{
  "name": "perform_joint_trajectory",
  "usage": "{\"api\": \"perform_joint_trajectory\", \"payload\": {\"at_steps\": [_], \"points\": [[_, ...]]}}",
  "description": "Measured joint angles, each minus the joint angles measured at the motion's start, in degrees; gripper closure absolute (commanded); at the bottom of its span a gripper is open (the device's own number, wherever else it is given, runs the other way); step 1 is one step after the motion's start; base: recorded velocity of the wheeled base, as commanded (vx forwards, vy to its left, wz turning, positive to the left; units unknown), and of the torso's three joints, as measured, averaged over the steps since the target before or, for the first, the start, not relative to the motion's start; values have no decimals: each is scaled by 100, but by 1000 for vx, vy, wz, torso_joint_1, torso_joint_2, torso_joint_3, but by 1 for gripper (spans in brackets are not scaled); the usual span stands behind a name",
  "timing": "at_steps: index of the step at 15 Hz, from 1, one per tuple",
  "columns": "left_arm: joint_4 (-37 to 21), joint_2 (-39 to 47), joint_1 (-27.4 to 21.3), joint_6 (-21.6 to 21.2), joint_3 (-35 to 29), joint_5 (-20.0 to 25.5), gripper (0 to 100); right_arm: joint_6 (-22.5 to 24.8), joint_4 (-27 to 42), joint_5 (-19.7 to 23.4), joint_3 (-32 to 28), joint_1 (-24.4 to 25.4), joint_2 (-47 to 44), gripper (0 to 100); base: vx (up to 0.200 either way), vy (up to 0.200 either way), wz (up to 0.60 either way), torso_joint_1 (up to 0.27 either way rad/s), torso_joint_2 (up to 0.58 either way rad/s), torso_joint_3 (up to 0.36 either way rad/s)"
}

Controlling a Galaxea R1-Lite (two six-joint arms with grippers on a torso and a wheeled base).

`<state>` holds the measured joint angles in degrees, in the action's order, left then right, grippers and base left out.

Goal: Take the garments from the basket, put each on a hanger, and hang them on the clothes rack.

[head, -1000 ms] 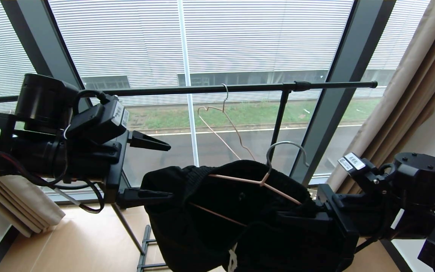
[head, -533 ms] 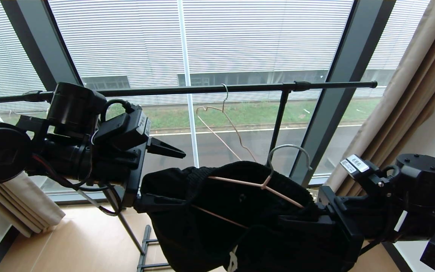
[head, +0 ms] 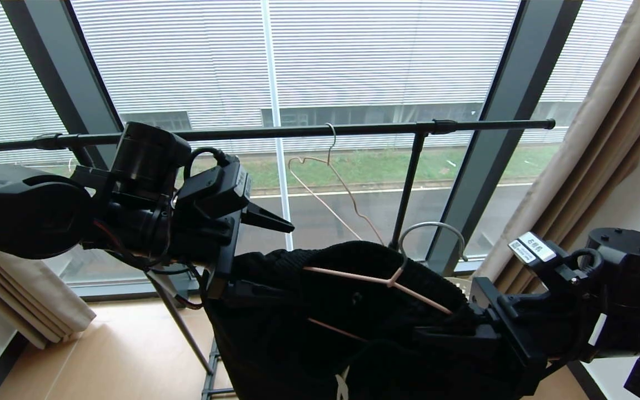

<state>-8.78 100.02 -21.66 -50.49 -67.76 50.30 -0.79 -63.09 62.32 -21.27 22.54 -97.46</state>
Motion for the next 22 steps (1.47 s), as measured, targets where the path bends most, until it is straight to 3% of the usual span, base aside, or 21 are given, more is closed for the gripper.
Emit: {"api": "perform_joint_trajectory", "payload": {"at_steps": [6, 9, 10, 20, 21, 22], "points": [[-2, 199, -187, 5, -77, 0, 0, 95, -27, 22, 39, 2, 11, 100, 0, 0, 0, 0, 0, 0], [-17, 218, -197, 7, -57, -10, 0, 89, -361, 52, 101, -2, 9, 100, 0, 0, 0, 0, 0, 0], [-24, 221, -197, 9, -46, -13, 100, 87, -430, 57, 138, -5, 4, 100, 0, 0, 0, 0, 0, 0], [-22, 162, -184, -110, 126, -5, 100, -134, -471, 9, 57, -61, -101, 100, 0, 0, 0, 0, 0, 0], [-22, 152, -177, -101, 126, -5, 100, -202, -471, 11, 46, -77, -102, 0, 0, 0, 0, 0, 0, 0], [-26, 149, -168, -101, 130, -7, 100, -189, -473, 13, 44, -88, -101, 0, 0, 0, 0, 0, 0, 0]]}}
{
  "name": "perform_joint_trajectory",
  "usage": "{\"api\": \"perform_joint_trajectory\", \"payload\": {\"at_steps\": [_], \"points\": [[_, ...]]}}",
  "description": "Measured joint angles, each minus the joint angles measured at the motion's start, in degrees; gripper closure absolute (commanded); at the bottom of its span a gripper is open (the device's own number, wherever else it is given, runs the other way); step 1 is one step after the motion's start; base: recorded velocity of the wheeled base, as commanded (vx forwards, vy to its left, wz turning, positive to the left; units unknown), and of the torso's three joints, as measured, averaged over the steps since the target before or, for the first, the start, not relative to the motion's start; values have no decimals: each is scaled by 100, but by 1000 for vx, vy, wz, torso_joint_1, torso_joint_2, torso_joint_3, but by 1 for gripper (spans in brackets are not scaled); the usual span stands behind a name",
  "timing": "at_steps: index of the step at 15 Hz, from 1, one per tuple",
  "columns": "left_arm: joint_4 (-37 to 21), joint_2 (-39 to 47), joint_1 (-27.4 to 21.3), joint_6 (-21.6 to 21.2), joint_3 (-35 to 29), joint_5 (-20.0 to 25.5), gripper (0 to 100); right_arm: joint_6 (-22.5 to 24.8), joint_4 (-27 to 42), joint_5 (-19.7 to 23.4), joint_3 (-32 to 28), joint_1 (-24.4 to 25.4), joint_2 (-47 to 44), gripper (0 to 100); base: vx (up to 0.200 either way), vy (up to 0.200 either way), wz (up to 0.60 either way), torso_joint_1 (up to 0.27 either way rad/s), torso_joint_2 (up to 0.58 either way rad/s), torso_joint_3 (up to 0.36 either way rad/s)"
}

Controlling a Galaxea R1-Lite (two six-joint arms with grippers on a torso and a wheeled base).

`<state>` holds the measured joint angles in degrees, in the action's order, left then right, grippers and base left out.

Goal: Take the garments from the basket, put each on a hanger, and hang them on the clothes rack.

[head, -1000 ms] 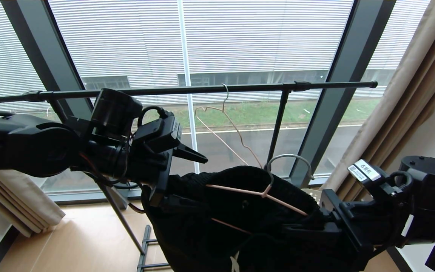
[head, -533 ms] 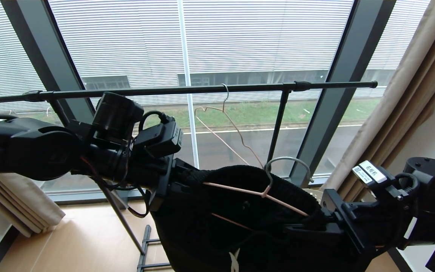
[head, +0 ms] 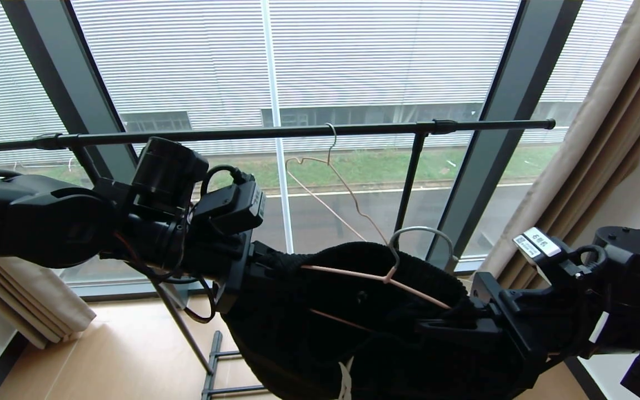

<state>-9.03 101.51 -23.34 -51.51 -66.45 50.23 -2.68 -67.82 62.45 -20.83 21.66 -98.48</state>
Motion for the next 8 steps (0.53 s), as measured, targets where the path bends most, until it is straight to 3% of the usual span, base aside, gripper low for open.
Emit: {"api": "perform_joint_trajectory", "payload": {"at_steps": [3, 8], "points": [[6, -5, 11, 18, -5, -15, 100, 41, -1, -5, 20, -9, 2, 0, 0, 0, 0, 0, 0, 0], [0, -143, 210, 18, 33, -9, 100, 722, -11, -7, 5, -297, -133, 0, 0, 0, 0, 0, 0, 0]]}}
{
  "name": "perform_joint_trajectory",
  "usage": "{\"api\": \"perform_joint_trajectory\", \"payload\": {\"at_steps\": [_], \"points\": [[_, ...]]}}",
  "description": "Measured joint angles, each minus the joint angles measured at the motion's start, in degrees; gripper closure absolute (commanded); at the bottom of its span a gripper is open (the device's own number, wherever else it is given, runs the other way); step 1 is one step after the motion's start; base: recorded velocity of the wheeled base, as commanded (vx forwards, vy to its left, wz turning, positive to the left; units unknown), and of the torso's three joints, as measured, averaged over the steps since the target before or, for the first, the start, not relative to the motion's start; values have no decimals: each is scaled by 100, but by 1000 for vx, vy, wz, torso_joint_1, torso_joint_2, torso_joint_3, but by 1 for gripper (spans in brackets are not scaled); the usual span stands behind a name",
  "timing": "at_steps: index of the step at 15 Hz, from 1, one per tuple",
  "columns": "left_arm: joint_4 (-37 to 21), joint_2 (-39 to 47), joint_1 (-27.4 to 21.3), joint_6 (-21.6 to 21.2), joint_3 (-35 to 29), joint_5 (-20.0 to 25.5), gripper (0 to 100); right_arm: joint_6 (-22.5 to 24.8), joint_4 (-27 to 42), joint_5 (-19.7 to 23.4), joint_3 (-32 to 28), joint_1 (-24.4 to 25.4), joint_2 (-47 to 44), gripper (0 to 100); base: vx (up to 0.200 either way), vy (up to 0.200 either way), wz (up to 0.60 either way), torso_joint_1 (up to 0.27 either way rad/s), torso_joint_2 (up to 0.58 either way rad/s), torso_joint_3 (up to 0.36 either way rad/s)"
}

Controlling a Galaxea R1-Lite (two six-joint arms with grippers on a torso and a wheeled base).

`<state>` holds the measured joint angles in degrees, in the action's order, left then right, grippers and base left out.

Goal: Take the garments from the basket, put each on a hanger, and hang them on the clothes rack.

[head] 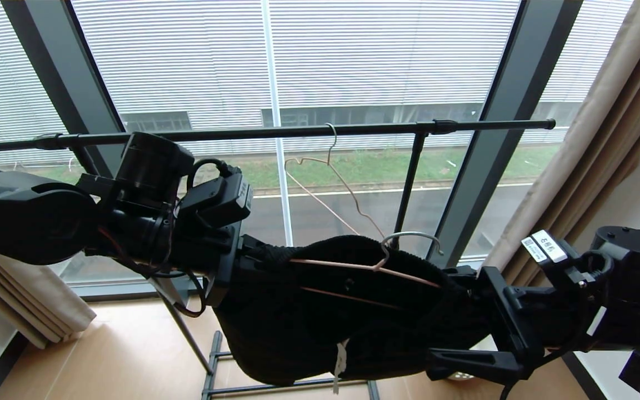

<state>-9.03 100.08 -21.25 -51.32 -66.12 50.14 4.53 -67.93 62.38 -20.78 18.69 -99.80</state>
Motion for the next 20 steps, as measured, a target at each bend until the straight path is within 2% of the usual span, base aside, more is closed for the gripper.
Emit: {"api": "perform_joint_trajectory", "payload": {"at_steps": [2, 4, 11, 14, 16, 20], "points": [[0, -63, 24, 6, 48, 2, 100, 88, -189, -44, -13, -67, -85, 0, 0, 0, 0, 0, 0, 0], [-5, -202, 138, 22, 168, 0, 100, 93, -751, -102, 30, -191, -188, 0, 0, 0, 0, 0, 0, 0], [-32, -675, 785, 219, 577, -2, 100, -79, -1092, -211, 28, -516, -262, 0, 0, 0, 0, 0, 0, 0], [-2, -835, 937, 553, 647, 6, 100, -579, -1349, -263, -117, -855, -315, 0, 0, 0, 0, 0, 0, 0], [9, -905, 957, 881, 571, 11, 100, -625, -1673, -268, -138, -996, -438, 0, 0, 0, 0, 0, 0, 0], [12, -1001, 965, 1206, 510, 13, 100, -608, -2141, -268, -140, -1182, -1034, 0, 0, 0, 0, 0, 0, 0]]}}
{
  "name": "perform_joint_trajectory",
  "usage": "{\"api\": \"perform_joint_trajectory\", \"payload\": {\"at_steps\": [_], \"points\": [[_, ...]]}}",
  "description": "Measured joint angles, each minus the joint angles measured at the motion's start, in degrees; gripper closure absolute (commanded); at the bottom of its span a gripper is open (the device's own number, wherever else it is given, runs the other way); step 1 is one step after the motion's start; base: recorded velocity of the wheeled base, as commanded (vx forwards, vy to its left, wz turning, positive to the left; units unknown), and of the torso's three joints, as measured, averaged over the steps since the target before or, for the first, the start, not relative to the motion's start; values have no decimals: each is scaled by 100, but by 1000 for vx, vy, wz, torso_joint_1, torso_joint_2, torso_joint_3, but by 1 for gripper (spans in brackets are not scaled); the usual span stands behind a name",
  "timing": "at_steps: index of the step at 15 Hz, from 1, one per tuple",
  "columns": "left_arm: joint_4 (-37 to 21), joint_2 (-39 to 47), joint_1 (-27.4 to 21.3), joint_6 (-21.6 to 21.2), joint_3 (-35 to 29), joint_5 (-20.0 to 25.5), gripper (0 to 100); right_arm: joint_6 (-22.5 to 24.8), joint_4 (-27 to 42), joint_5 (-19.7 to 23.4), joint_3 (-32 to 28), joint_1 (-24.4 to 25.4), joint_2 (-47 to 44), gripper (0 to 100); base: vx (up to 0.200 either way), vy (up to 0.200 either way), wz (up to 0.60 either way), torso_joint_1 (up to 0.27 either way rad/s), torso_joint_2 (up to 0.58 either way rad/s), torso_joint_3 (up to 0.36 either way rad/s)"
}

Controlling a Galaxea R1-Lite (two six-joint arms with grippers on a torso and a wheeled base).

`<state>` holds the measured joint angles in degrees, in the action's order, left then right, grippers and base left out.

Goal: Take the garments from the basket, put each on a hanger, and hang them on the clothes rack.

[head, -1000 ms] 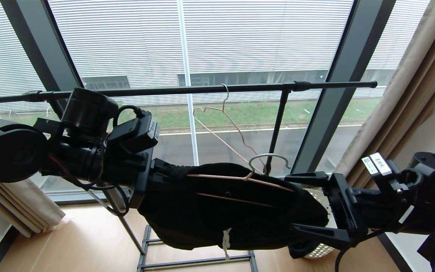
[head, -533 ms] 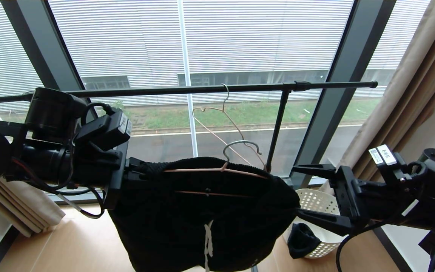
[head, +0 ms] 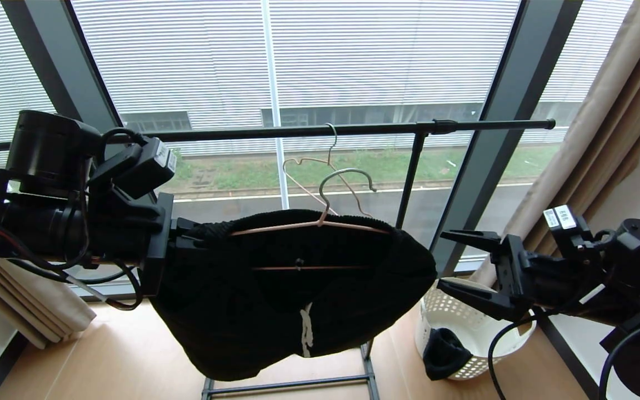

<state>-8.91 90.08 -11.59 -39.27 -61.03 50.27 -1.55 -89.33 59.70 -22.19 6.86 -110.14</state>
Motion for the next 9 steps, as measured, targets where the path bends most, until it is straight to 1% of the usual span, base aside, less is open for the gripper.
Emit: {"api": "perform_joint_trajectory", "payload": {"at_steps": [1, 5, 6, 8, 9], "points": [[2, -35, 0, 152, -2, 9, 100, 5, -6, 13, -2, -91, -157, 0, 0, 0, 0, 0, 0, 0], [2, -118, 0, 369, 22, 33, 100, 87, -11, 51, -71, -257, -566, 0, 0, 0, 0, 0, 0, 0], [0, -146, -1, 519, 22, 33, 100, 190, -11, 49, -85, -277, -669, 0, 0, 0, 0, 0, 0, 0], [13, -204, -17, 829, 15, 37, 100, 234, -13, 27, -132, -282, -813, 0, 0, 0, 0, 0, 0, 0], [13, -226, -28, 878, 15, 44, 100, 256, -13, 18, -140, -271, -861, 0, 0, 0, 0, 0, 0, 0]]}}
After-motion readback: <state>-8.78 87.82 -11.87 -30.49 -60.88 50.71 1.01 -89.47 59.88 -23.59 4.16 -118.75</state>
